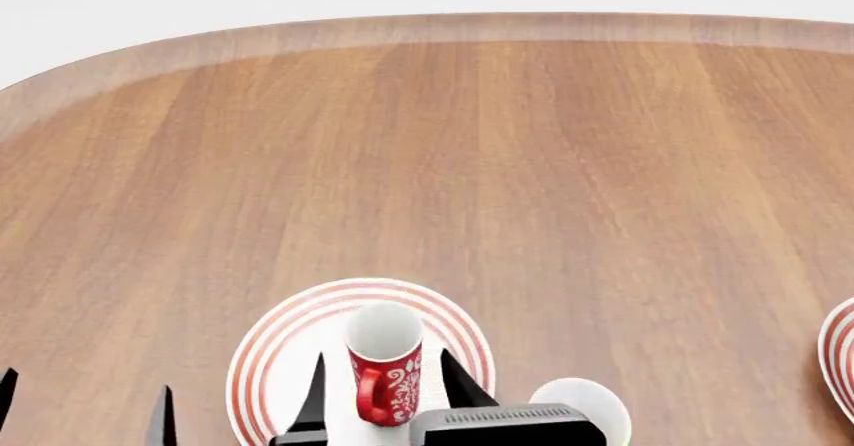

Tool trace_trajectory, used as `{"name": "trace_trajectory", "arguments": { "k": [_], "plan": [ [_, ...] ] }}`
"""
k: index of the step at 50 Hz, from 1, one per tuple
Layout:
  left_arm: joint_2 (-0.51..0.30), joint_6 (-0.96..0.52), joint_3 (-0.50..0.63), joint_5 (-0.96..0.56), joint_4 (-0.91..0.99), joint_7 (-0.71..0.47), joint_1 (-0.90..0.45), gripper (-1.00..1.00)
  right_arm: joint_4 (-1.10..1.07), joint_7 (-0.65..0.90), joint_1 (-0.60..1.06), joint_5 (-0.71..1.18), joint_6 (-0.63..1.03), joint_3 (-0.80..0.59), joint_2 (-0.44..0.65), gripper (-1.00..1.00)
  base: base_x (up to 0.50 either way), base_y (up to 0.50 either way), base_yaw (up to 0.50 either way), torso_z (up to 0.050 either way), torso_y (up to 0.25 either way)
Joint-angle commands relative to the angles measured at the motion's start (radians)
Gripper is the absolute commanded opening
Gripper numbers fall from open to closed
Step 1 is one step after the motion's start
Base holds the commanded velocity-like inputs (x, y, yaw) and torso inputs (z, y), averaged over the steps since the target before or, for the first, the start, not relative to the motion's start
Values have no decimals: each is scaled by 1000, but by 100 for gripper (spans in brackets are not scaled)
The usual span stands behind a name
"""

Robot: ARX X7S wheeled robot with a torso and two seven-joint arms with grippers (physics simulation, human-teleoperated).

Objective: Put the red mug on the left plate.

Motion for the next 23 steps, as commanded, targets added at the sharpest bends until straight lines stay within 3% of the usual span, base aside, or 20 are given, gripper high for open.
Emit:
{"name": "trace_trajectory", "arguments": {
  "k": [1,23],
  "plan": [
    [-18,-24,10,21,86,-17,18,100,-93,33,-34,-38,-20,-3,39,100,0,0,0,0,0],
    [-39,-38,10,35,169,-35,37,100,-197,80,-66,-125,-20,-24,76,100,0,0,0,0,0]
  ]
}}
